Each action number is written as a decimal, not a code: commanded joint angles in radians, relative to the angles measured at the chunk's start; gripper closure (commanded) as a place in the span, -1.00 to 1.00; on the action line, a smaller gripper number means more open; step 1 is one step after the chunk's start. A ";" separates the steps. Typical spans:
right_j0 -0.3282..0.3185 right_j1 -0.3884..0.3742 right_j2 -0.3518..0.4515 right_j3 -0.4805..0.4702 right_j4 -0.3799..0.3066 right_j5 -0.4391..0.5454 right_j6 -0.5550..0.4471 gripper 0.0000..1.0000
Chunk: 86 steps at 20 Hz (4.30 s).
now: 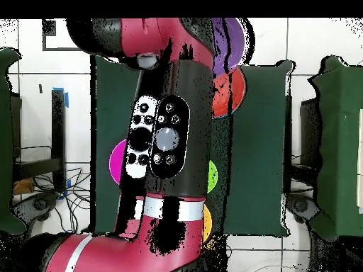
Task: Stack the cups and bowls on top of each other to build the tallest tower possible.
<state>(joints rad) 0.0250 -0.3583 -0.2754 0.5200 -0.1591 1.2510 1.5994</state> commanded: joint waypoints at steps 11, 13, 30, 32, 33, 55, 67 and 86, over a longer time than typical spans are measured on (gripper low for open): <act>0.047 0.013 -0.020 -0.022 -0.106 0.079 -0.300 1.00; 0.048 0.015 -0.029 -0.023 -0.107 0.081 -0.303 1.00; 0.049 -0.077 -0.066 0.150 -0.128 0.009 -0.313 1.00; 0.052 -0.106 -0.062 0.191 -0.120 0.020 -0.310 1.00; 0.054 -0.111 -0.063 0.200 -0.121 0.017 -0.298 1.00; 0.045 -0.179 -0.005 0.464 -0.125 -0.198 -0.189 1.00; 0.056 -0.174 -0.014 0.497 -0.130 -0.236 -0.135 1.00; 0.077 -0.157 -0.029 0.547 -0.135 -0.311 -0.047 1.00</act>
<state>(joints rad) 0.0804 -0.5339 -0.3794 0.9546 -0.2033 0.9940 1.5992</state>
